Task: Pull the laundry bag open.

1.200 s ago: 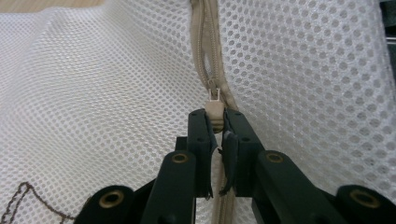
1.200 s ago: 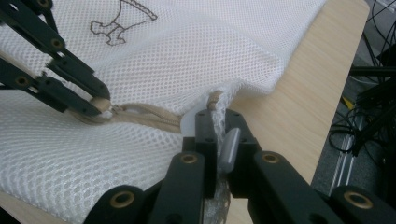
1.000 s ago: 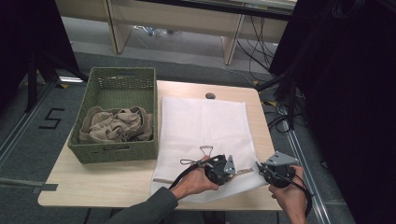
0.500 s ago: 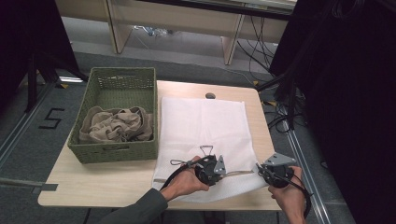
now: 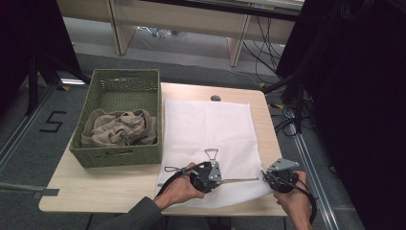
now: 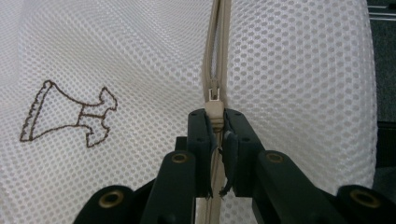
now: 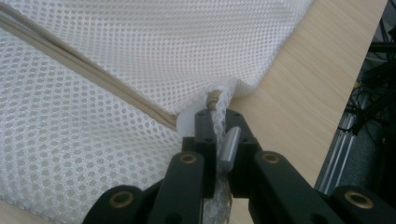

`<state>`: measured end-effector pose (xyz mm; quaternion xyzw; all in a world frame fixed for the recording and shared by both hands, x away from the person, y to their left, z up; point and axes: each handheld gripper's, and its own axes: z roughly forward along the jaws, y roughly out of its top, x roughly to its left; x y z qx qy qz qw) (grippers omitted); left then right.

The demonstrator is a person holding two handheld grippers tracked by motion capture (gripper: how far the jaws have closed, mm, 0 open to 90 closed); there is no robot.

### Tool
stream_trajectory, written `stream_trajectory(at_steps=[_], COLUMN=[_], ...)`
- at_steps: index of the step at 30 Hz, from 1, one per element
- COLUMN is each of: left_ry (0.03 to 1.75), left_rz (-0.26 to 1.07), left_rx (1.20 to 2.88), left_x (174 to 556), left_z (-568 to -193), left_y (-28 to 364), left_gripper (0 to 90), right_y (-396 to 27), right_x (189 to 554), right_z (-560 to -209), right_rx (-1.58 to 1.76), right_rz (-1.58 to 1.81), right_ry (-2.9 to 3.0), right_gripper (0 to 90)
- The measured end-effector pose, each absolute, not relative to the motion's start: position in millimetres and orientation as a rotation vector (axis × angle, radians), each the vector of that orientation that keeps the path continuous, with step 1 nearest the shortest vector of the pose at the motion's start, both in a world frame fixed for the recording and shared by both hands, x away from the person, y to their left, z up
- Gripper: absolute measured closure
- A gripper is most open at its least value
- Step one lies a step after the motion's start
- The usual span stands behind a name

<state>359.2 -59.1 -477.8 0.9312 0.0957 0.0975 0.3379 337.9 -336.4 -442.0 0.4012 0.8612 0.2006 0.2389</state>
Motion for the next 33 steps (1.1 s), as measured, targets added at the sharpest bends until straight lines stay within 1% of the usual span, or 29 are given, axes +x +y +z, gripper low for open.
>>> stream_trajectory(at_steps=[6, 22, 33], left_ry=[0.250, 0.248, 0.279], left_rz=[0.248, 0.261, 0.259], left_rx=[2.428, 2.456, 2.456], left_x=[354.2, 351.9, 351.7], left_z=[-478.9, -488.5, -491.1], left_y=[-50.1, -44.1, -25.1], left_gripper=[81.3, 81.4, 81.4], right_y=[-335.2, -332.8, -332.6], right_x=[339.1, 343.9, 344.4], right_z=[-444.5, -451.2, -452.5], right_rx=[1.099, 1.097, 1.100], right_rz=[0.545, 0.506, 0.502], right_ry=[2.375, 2.413, 2.423], right_gripper=[86.0, 86.1, 86.1])
